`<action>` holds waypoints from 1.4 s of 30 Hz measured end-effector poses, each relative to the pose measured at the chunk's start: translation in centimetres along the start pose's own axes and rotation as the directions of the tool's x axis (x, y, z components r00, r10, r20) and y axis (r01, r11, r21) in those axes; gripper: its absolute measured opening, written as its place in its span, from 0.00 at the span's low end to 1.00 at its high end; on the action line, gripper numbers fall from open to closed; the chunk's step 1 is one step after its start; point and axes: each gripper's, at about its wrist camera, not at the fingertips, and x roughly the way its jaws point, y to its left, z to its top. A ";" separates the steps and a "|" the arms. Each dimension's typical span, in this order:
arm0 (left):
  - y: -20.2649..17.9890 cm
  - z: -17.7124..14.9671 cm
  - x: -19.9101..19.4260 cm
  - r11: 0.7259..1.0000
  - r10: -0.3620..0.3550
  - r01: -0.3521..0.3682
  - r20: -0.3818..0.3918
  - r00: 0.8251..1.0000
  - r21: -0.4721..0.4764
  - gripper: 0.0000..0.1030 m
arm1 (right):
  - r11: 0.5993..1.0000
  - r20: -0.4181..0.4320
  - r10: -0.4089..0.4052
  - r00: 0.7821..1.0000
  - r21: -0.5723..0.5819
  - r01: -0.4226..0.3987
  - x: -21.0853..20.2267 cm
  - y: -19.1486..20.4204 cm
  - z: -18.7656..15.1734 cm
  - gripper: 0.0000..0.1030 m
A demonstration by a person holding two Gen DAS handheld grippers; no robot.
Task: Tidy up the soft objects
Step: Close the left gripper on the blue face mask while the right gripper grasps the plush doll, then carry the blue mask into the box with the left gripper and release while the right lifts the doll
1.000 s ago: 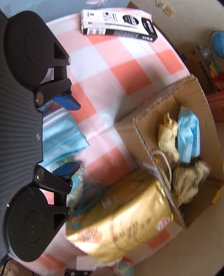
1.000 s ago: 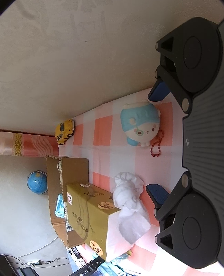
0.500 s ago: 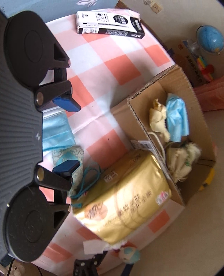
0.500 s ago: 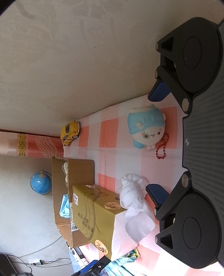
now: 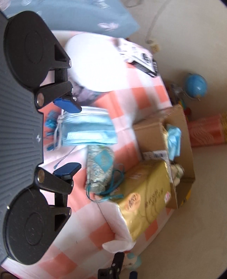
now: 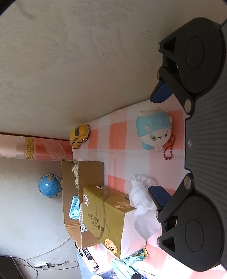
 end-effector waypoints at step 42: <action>1.2 2.0 -4.8 0.992 -0.110 0.103 0.093 0.990 0.076 0.23 | 1.000 0.007 0.019 1.000 -0.020 -0.018 -2.7 -0.2 1.2 0.57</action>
